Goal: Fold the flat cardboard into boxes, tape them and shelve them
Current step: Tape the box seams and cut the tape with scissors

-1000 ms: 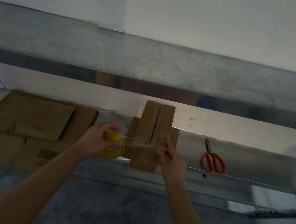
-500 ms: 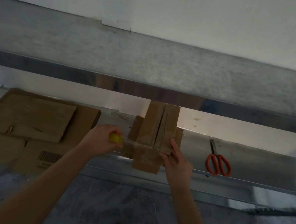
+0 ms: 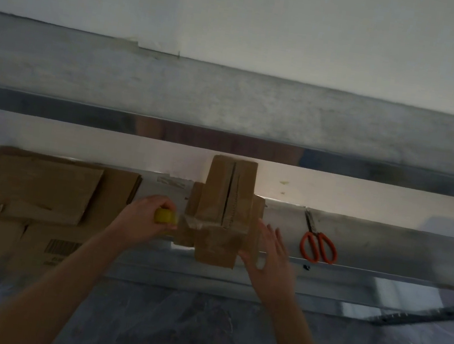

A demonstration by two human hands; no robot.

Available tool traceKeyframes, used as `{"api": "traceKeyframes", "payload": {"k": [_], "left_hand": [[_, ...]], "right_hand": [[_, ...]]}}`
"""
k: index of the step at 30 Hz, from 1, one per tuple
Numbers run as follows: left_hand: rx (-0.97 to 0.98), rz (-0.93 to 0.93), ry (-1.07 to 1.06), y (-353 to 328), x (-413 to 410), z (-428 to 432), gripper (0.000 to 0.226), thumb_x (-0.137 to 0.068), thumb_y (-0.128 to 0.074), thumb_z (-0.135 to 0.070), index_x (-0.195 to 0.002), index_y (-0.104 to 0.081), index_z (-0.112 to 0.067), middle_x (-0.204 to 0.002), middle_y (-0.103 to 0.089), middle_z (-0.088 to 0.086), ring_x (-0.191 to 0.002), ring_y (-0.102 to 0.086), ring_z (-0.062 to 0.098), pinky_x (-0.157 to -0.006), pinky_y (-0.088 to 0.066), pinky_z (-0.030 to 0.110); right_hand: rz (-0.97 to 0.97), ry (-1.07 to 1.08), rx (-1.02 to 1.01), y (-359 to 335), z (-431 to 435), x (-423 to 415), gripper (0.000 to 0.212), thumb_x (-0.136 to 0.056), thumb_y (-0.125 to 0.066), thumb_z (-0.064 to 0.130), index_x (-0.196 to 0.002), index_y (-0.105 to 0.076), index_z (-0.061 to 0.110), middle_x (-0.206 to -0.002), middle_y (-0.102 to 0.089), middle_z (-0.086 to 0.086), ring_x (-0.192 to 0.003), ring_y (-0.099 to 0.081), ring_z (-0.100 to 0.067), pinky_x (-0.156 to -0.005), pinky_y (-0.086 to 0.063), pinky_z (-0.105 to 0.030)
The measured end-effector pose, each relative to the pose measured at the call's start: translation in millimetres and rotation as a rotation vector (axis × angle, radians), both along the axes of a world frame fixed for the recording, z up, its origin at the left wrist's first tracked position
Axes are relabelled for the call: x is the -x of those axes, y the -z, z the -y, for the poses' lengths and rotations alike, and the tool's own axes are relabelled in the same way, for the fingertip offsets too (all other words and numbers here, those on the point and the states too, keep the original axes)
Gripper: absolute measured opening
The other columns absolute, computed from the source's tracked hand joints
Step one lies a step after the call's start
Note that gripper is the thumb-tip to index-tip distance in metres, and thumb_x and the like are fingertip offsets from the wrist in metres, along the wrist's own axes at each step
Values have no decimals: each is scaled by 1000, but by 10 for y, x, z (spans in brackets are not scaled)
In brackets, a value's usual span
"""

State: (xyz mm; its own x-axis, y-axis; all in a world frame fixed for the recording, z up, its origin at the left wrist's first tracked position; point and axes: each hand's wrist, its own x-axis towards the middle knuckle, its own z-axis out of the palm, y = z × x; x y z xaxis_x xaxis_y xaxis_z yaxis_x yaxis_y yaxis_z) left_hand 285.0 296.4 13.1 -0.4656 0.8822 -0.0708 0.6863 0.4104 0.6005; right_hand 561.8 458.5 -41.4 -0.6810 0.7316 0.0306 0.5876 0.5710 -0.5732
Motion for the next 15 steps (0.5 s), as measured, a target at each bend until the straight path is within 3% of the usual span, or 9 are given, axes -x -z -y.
{"api": "traceKeyframes", "payload": {"k": [3, 6, 9, 12, 15], "left_hand": [[8, 6, -19, -9, -31, 0, 31, -72, -82, -35, -92, -58, -36, -95, -60, -17, -87, -56, 4, -71, -40, 22], [19, 7, -48, 24, -52, -3, 32, -71, -83, -33, -94, -60, -33, -96, -63, -13, -88, -57, 8, -71, -41, 24], [28, -15, -57, 46, -87, 8, 33, -72, -83, -33, -94, -60, -33, -95, -62, -14, -88, -57, 8, -68, -38, 19], [17, -17, -71, 45, -135, 11, 32, -72, -83, -35, -93, -59, -36, -93, -60, -18, -86, -56, 5, -67, -38, 17], [11, -9, -88, 18, -185, 1, 32, -72, -82, -36, -91, -56, -39, -94, -60, -20, -85, -54, 1, -68, -38, 16]], "right_hand": [[84, 59, -120, 105, -173, -331, 69, -92, -23, 73, -153, -13, 42, -162, -7, 8, -151, 3, -16, -120, -10, -42], [232, 110, -213, 231, -463, -588, 58, -101, -33, 47, -154, -19, 31, -164, -9, -2, -152, 1, -24, -123, -7, -46], [348, 188, -202, 346, -813, -771, 55, -102, -39, 29, -154, -24, 17, -161, -22, -8, -150, -12, -26, -121, -15, -47], [456, 212, -94, 408, -1097, -850, 57, -103, -39, 30, -155, -19, 19, -160, -22, -5, -147, -20, -28, -117, -27, -46], [411, 315, 72, 388, -1228, -767, 50, -102, -42, 34, -149, -33, 19, -153, -36, -6, -138, -36, -31, -107, -39, -49]]}}
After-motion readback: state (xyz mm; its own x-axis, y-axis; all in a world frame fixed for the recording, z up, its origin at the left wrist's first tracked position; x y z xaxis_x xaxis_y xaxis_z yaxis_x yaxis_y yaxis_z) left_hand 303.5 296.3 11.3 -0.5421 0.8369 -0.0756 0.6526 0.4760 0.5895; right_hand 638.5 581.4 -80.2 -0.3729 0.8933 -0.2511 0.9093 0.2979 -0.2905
